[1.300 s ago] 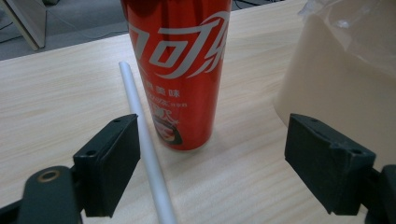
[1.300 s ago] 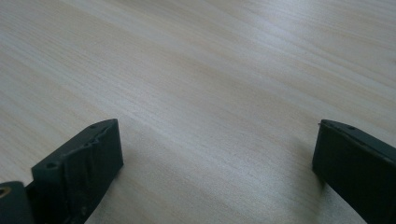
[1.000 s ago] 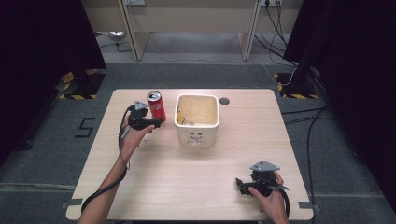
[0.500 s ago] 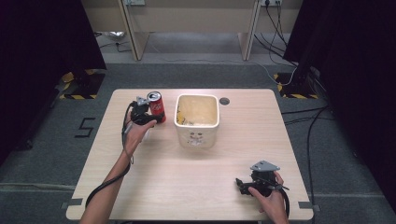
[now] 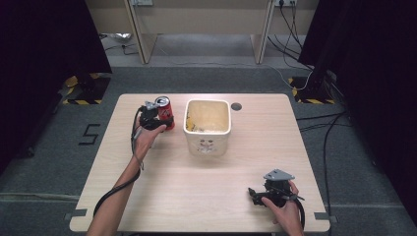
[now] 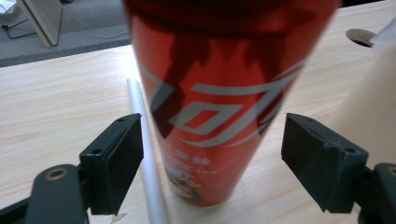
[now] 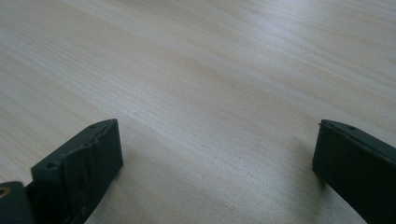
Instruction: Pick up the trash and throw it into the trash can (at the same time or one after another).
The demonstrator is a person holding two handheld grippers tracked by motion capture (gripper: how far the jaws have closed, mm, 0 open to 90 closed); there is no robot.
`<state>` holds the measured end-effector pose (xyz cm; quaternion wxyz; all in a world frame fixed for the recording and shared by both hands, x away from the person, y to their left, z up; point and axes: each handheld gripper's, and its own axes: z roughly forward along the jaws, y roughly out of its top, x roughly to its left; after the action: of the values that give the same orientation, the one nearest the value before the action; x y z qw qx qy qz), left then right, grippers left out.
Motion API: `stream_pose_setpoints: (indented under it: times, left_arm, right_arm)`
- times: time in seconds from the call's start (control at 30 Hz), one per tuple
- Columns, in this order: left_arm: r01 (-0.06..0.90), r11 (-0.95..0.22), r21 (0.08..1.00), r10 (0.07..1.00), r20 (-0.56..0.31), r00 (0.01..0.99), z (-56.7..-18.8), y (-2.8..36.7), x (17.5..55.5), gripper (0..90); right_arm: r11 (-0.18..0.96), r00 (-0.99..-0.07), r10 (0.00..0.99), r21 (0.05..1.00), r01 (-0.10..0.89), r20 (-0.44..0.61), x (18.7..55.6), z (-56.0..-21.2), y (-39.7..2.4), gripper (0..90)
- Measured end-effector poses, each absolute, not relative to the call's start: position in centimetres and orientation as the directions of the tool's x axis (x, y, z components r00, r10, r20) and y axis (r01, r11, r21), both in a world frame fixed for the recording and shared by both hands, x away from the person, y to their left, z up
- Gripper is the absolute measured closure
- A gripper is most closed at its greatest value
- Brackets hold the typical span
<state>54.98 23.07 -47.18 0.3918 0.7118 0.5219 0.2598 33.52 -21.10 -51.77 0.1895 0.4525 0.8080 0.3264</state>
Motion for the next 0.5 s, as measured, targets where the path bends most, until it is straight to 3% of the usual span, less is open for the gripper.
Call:
stream_pose_setpoints:
  times: [0.5]
  left_arm:
    - [0.534, -0.152, 0.832, 0.946, -0.035, 0.322, -47.27, 22.83, 55.55, 27.7]
  right_arm:
    - [0.378, -0.519, 0.855, 0.699, 0.606, -0.012, 33.54, -51.79, -21.09, 1.7]
